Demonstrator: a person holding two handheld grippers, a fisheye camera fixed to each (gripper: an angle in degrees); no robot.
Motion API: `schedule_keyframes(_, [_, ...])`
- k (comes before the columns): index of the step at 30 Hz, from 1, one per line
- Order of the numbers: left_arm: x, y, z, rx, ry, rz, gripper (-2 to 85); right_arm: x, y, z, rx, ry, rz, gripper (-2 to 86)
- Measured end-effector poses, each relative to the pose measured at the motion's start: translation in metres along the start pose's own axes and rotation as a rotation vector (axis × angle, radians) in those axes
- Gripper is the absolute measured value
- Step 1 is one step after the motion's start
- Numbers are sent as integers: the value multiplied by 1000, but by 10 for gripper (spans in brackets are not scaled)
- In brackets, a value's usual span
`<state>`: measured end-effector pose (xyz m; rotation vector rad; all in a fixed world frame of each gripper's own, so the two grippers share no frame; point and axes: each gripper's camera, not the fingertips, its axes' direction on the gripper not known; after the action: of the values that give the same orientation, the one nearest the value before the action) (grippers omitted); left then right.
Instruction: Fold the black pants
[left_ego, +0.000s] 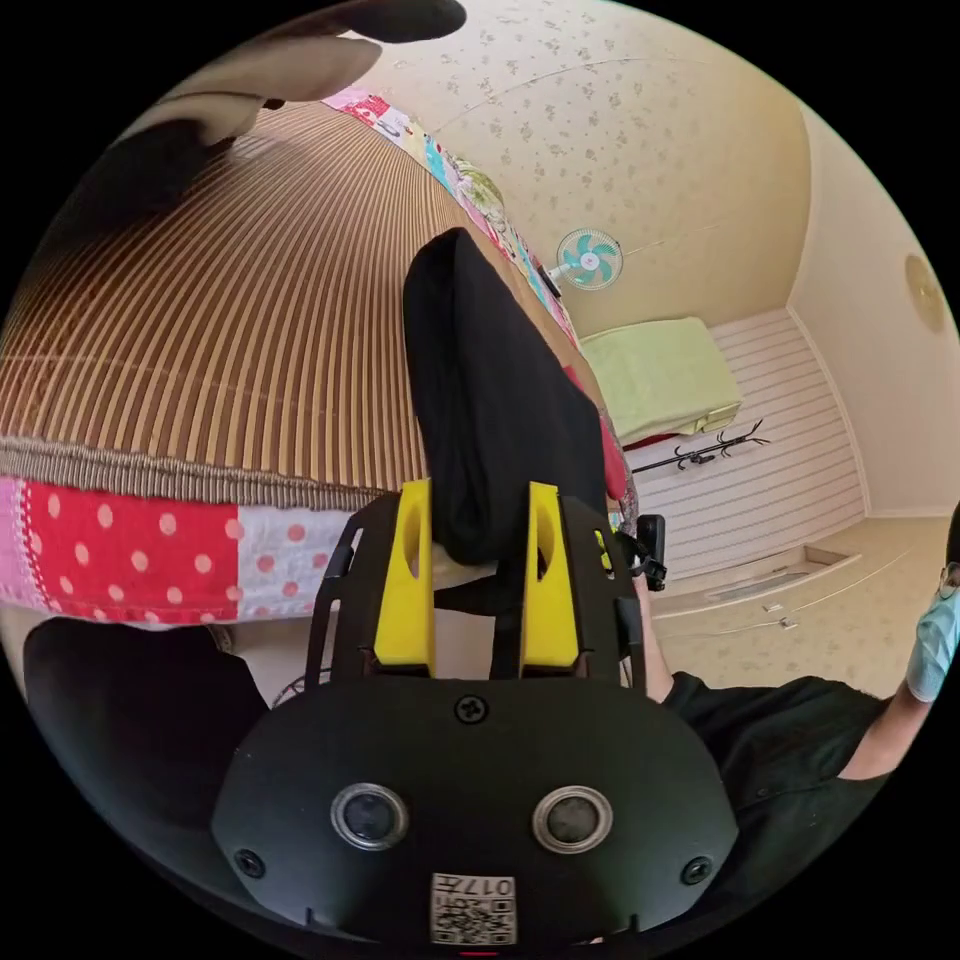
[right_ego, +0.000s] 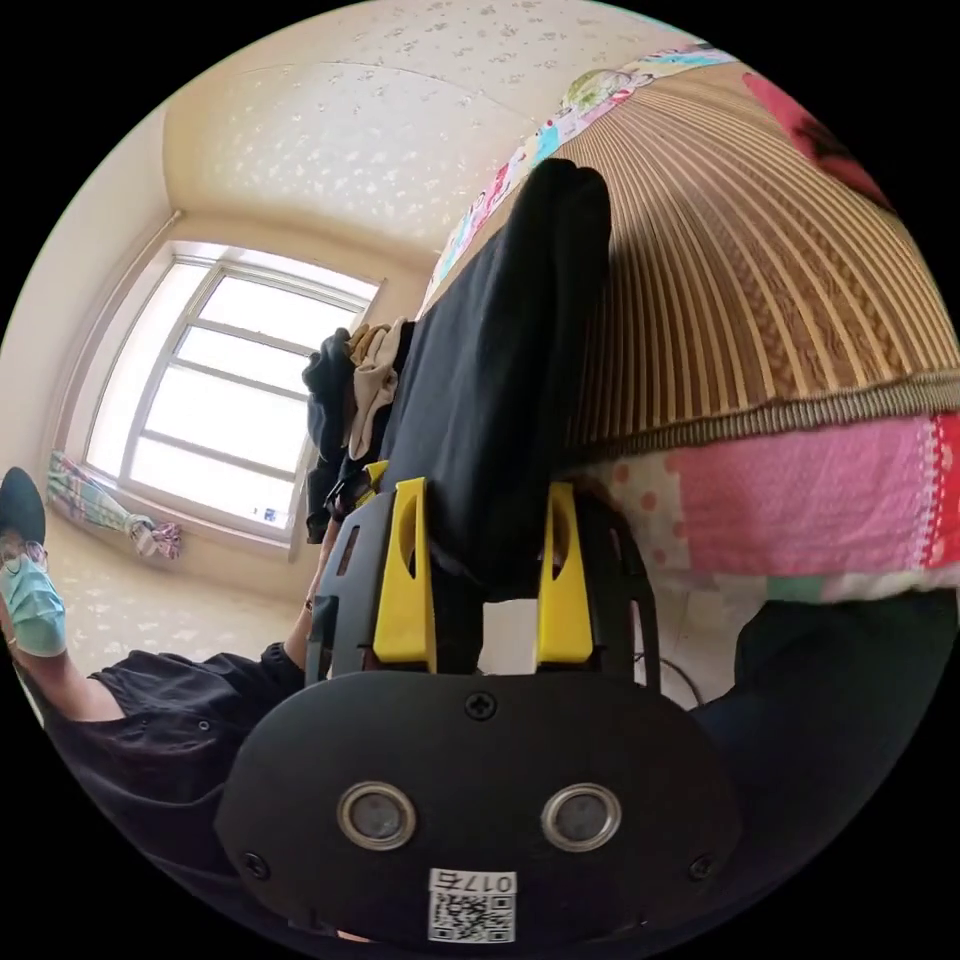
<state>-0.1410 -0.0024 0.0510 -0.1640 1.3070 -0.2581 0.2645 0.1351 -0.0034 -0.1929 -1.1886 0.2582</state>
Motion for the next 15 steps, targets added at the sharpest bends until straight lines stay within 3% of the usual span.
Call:
schedule_keyframes(5, [-20,1,3,49,58,-60,134,45,17,-22,62,-129,100,187])
schedule_keyframes(9, [-19,10,7,51,133,-56,70,78,21,-28,87,-324,179,219])
schedule_keyframes(15, [29,72,46,-119,196,49,64,108,44,-31,119,-475,227,247])
